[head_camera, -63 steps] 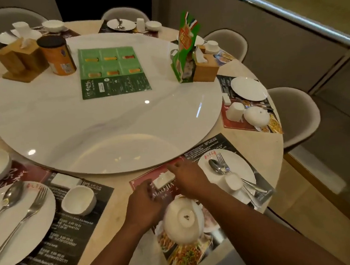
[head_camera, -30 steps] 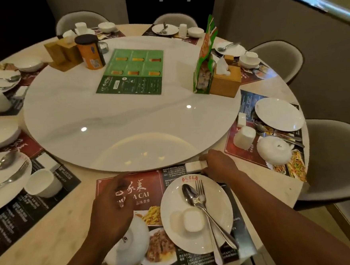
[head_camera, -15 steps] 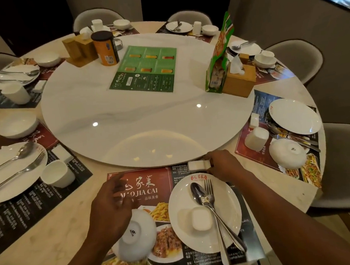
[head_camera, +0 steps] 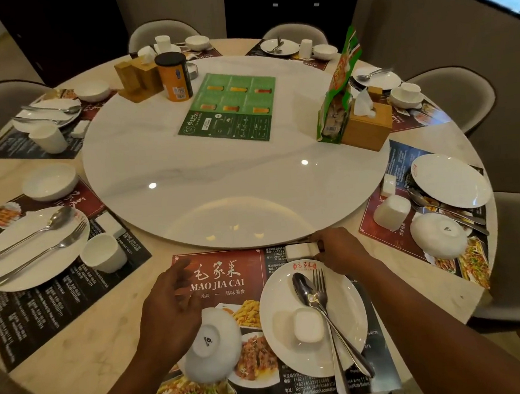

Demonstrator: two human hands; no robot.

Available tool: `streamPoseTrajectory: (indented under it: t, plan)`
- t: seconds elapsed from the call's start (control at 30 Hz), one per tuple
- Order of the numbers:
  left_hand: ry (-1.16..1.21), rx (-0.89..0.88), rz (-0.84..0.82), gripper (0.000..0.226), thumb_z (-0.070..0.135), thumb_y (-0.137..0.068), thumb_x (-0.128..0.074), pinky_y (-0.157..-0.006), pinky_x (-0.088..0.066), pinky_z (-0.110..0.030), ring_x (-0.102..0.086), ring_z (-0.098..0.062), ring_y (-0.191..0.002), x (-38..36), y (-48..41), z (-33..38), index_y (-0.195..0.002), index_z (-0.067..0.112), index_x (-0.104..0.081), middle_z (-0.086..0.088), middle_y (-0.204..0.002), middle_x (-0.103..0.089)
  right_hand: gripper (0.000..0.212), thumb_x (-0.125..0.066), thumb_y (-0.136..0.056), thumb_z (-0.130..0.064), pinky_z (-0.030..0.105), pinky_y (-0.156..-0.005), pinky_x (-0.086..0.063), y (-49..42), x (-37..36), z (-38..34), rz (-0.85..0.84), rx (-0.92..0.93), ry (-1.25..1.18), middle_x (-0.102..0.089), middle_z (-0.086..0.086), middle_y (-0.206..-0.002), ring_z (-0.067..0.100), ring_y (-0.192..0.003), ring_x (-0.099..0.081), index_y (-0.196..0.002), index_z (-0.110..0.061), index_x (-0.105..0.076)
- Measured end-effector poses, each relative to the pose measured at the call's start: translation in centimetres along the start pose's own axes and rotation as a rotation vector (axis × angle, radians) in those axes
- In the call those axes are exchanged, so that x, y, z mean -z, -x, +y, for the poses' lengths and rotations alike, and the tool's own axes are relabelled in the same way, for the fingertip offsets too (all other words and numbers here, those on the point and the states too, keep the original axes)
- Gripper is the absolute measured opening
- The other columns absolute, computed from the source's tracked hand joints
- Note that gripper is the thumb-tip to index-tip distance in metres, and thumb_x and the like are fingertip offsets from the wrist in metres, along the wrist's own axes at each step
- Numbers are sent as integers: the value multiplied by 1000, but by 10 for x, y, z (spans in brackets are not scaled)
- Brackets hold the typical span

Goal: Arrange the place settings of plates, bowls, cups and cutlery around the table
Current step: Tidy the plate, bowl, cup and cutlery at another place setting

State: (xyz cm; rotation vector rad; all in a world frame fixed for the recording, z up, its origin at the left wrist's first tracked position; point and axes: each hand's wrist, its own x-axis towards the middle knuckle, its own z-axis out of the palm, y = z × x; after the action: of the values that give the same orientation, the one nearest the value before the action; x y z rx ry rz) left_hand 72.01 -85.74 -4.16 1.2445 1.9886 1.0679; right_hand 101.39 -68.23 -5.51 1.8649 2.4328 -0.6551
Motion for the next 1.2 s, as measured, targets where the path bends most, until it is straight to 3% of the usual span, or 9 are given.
streamPoseTrajectory:
  t: [0.37, 0.53, 0.63, 0.73, 0.8, 0.93, 1.03, 1.1, 1.2]
  plan:
    - [-21, 26, 33, 65, 11, -81, -77, -71, -45, -10, -59, -7, -101, 10, 4, -10, -135, 31, -48, 7, -117, -60, 41, -80, -77, -31, 29, -74, -53, 0, 9, 1, -31, 35, 6, -70, -2, -97, 13, -82, -61, -115, -22, -68]
    - [-34, 75, -7, 58, 18, -83, -76, -78, -51, -22, -60, -11, -104, 17, 4, -14, -134, 27, -50, 5, -119, -62, 39, -70, -85, -31, 38, -82, -57, 8, 26, -9, 39, -64, 89, -69, 2, -111, 20, -96, -64, -123, -23, -62]
    - [-133, 130, -95, 47, 15, -88, -67, -88, -50, -28, -60, -15, -106, 20, 7, -16, -133, 23, -53, -1, -125, -62, 33, -68, -89, -29, 38, -86, -55, 33, 32, -56, 169, 24, -98, -72, 0, -105, 18, -95, -66, -121, -20, -64]
    - [-175, 185, -190, 44, 13, -89, -64, -89, -45, -22, -60, -17, -109, 25, 15, -18, -132, 21, -55, 1, -123, -60, 31, -66, -90, -26, 29, -84, -53, 73, 18, -120, 59, 147, -300, -70, -3, -106, 11, -91, -64, -120, -22, -65]
    - [-180, 186, -237, 41, 14, -88, -64, -91, -47, -24, -60, -17, -109, 29, 20, -22, -127, 24, -56, 2, -122, -61, 43, -68, -88, -32, 23, -86, -50, 96, -7, -155, -95, 231, -267, -62, -4, -123, 10, -102, -59, -129, -28, -56]
    - [-126, 208, -273, 33, 12, -87, -62, -97, -49, -28, -61, -13, -105, 37, 22, -27, -98, 43, -55, 8, -113, -64, 94, -73, -71, -55, 40, -108, -37, 114, -61, -194, -270, 302, -40, -21, 1, -156, 27, -139, -30, -147, -43, -19]
    - [-90, 275, -313, 34, 15, -87, -60, -100, -50, -30, -62, -11, -108, 41, 23, -33, -116, 33, -63, 8, -120, -66, 108, -73, -73, -55, 52, -114, -25, 113, -87, -208, -358, 277, 96, 3, 4, -163, 34, -148, -7, -150, -45, 3]
    - [-100, 252, -366, 40, 17, -84, -58, -102, -49, -30, -62, -11, -112, 45, 22, -36, -122, 28, -63, 7, -124, -65, 110, -74, -75, -49, 56, -114, -21, 110, -97, -213, -364, 243, 177, 7, 3, -163, 35, -149, -1, -151, -43, 6]
    - [-65, 180, -469, 46, 26, -75, -58, -100, -49, -27, -62, -9, -109, 54, 20, -37, -119, 34, -64, 10, -122, -66, 112, -79, -71, -40, 56, -113, -26, 108, -102, -217, -343, 186, 187, 3, 0, -162, 33, -147, -4, -151, -40, -1]
